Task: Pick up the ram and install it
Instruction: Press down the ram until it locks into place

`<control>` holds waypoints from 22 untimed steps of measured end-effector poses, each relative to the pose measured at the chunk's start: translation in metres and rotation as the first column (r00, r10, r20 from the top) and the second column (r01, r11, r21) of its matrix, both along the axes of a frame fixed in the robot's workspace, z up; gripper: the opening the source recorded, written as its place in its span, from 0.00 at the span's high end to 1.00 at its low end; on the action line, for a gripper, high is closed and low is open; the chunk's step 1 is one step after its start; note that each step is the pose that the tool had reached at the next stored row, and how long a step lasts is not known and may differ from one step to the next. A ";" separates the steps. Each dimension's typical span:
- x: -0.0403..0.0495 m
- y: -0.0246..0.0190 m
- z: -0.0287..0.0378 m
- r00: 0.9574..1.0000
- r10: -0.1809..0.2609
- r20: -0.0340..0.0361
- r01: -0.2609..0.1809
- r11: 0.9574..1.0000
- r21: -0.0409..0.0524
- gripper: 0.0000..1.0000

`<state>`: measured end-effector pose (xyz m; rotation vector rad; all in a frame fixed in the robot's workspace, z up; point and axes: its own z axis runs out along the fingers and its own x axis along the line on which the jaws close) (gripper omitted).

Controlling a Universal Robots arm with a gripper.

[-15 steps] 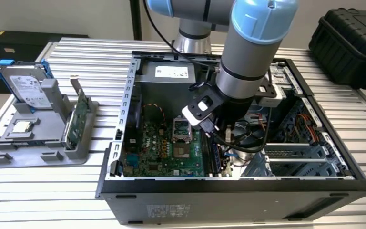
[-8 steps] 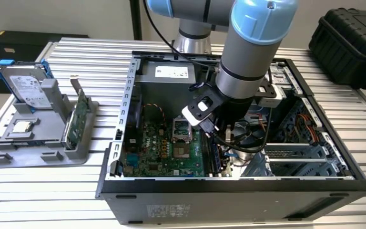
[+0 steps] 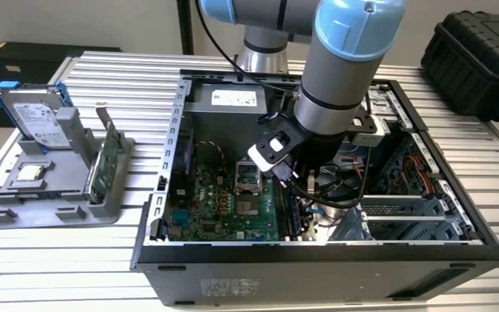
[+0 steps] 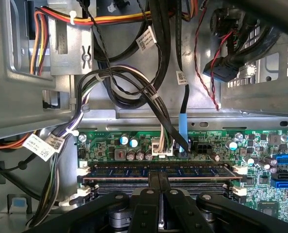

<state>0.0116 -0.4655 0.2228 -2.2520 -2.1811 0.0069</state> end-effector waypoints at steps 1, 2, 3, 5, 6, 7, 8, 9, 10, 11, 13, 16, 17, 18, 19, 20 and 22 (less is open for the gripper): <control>0.0000 0.0000 0.0000 1.000 0.000 0.000 0.000 1.000 0.000 1.00; 0.0000 0.0000 -0.0002 1.000 0.000 0.000 0.000 1.000 0.000 1.00; 0.0000 0.0000 -0.0006 1.000 0.000 0.000 0.000 1.000 0.000 1.00; 0.0000 0.0000 -0.0015 1.000 0.000 0.000 0.000 1.000 0.000 1.00; 0.0000 0.0000 -0.0023 1.000 0.000 0.000 0.000 1.000 0.000 1.00; 0.0000 0.0000 -0.0029 1.000 0.000 0.000 0.000 1.000 0.000 1.00; 0.0000 -0.0001 -0.0035 1.000 0.000 0.000 0.000 1.000 0.000 1.00; 0.0000 -0.0001 -0.0037 1.000 0.000 0.000 0.000 1.000 -0.001 1.00; 0.0000 -0.0001 -0.0037 1.000 0.000 0.000 0.000 1.000 -0.001 1.00; 0.0000 -0.0001 -0.0039 1.000 0.000 0.000 0.000 1.000 0.000 1.00; 0.0000 0.0000 -0.0041 1.000 0.000 0.000 0.000 1.000 0.000 1.00; 0.0000 0.0000 -0.0041 1.000 0.000 0.000 0.000 1.000 0.000 1.00; 0.0000 0.0000 -0.0042 1.000 0.000 0.000 0.000 1.000 0.000 1.00; 0.0000 0.0000 -0.0042 1.000 0.000 0.000 0.000 1.000 0.000 1.00; 0.0000 0.0000 -0.0042 1.000 0.000 0.000 0.000 1.000 0.000 1.00; 0.0000 0.0000 -0.0042 1.000 0.000 0.000 0.000 1.000 0.000 1.00; 0.0000 0.0000 -0.0043 1.000 0.000 0.000 0.000 1.000 0.000 1.00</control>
